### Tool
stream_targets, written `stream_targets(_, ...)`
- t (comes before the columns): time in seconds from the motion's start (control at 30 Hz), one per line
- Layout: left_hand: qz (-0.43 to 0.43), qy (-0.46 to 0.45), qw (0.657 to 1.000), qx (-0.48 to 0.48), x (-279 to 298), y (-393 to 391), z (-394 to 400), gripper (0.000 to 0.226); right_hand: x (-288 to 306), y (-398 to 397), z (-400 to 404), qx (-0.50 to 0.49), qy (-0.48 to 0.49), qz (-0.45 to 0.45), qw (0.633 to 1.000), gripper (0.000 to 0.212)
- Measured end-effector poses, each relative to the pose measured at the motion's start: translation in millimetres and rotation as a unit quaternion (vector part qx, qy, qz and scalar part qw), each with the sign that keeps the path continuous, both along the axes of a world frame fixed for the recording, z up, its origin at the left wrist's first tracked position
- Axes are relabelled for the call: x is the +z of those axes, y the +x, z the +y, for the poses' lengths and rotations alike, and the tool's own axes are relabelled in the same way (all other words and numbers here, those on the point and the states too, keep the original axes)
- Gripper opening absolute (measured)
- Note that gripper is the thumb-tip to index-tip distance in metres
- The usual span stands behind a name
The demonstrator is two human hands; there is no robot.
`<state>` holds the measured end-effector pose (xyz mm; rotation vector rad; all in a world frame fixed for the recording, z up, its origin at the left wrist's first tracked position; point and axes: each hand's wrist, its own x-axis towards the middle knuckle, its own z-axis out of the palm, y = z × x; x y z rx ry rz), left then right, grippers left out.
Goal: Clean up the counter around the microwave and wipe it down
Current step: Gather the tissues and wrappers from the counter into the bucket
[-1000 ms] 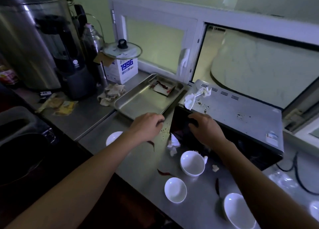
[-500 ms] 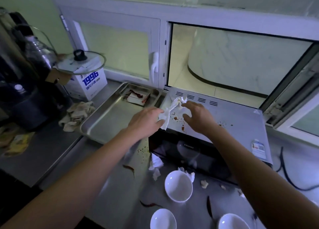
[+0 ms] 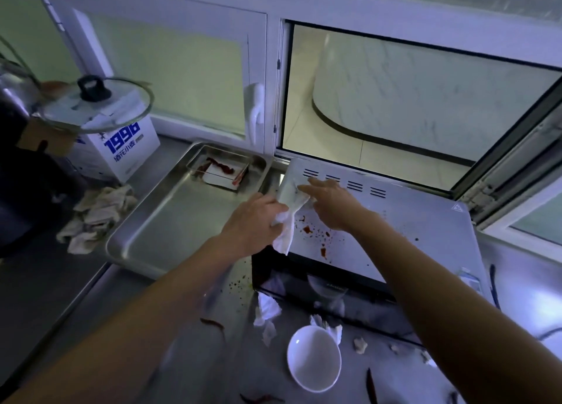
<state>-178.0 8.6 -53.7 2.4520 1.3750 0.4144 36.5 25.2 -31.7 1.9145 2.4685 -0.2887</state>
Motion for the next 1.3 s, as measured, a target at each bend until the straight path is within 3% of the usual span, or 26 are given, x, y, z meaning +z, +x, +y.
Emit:
stream_targets(0.2, -0.063, 0.029, 0.997, -0.025, -6.8, -4.6, 11.2, 0.014, -9.9, 0.1, 6.7, -0.003, 0.08, 0.066, 0.995, 0.024)
stream_targets(0.37, -0.098, 0.026, 0.994, -0.026, 0.6, -8.8, 13.4, 0.011, 0.2, 0.1, 0.2, -0.032, 0.101, 0.109, 0.988, 0.012)
stream_targets(0.7, -0.138, 0.047, 0.988, -0.054, 16.6, -18.7, 5.4, 0.014, 21.7, 7.4, -45.1, -0.085, 0.168, 0.161, 0.969, 0.009)
stream_targets(1.03, -0.194, 0.052, 0.972, -0.122, 17.9, -17.1, -31.4, 0.019, 28.7, 2.3, -148.3, -0.18, 0.22, 0.188, 0.94, 0.009)
stream_targets(1.3, -0.205, 0.038, 0.958, -0.194, -7.0, -40.6, -73.0, 0.017, -1.8, -36.2, -210.2, -0.208, 0.215, 0.208, 0.931, 0.007)
